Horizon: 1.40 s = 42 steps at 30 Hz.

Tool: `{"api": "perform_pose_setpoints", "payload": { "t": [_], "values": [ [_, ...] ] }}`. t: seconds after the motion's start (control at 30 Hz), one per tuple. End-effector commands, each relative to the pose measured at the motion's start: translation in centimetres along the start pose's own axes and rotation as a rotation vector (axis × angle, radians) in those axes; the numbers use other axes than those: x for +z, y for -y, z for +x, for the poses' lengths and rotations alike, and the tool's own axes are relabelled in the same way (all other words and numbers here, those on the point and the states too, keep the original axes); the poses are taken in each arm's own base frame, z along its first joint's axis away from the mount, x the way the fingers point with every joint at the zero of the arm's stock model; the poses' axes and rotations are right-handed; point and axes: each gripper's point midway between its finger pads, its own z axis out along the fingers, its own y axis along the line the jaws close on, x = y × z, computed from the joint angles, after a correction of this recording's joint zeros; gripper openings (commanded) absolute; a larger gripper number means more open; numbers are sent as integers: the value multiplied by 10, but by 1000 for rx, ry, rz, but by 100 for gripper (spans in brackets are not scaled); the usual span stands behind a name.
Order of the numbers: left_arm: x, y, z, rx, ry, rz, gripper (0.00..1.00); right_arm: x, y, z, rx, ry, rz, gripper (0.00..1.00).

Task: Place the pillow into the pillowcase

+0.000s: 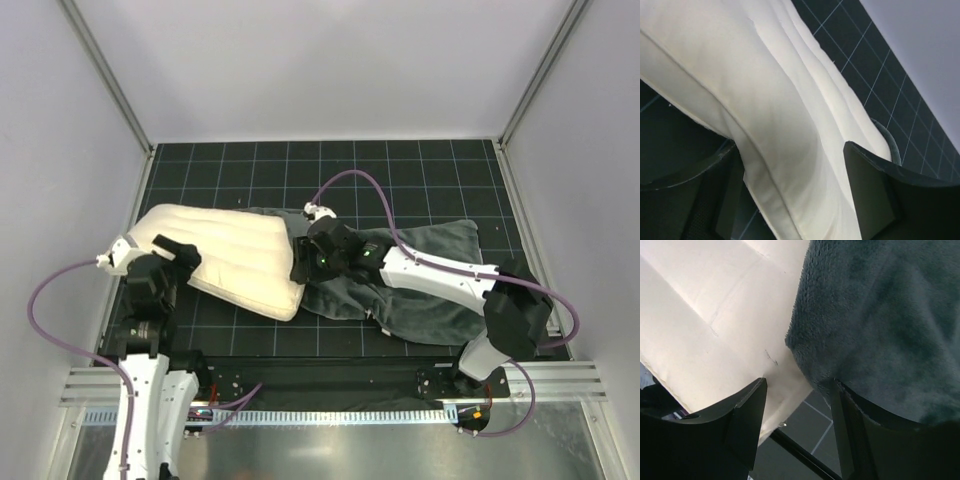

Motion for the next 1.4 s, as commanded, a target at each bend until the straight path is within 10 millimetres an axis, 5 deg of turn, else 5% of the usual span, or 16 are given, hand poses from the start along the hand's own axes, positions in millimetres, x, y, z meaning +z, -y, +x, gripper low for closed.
{"api": "perform_pose_setpoints", "payload": {
  "t": [0.0, 0.1, 0.13, 0.33, 0.43, 0.67, 0.73, 0.9, 1.07, 1.23, 1.33, 1.37],
  "values": [
    [-8, 19, -8, 54, -96, -12, 85, -20, 7, -12, -49, 67, 68, 61],
    [-20, 21, -11, 99, -156, -42, 88, -17, 16, -10, -54, 61, 111, 63],
    [-24, 22, -13, 108, -160, -39, 99, -13, 20, -8, -56, 58, 127, 63],
    [-58, 56, -27, 170, -244, 69, 100, 0, 39, -12, -71, 48, 257, 63],
    [-63, 62, -17, 244, -337, 113, 100, 9, 38, -16, -79, 49, 276, 63],
    [-47, 55, 50, 310, -583, 158, 100, 27, 39, -31, -70, 53, 305, 65],
    [-42, 74, 72, 300, -607, 227, 100, 31, 45, -36, -59, 60, 316, 65],
    [-31, 86, 136, 470, -689, 174, 100, 33, 54, -57, -17, 82, 298, 65],
    [-20, 95, 170, 545, -763, 199, 100, 32, 63, -77, 31, 102, 260, 64],
    [1, 80, 203, 647, -824, 106, 100, 31, 66, -83, 43, 104, 238, 64],
    [22, 78, 223, 645, -826, 72, 85, 25, 71, -77, 45, 100, 246, 65],
    [31, 77, 228, 643, -818, 55, 72, 18, 68, -78, 49, 114, 233, 64]
  ]
}}
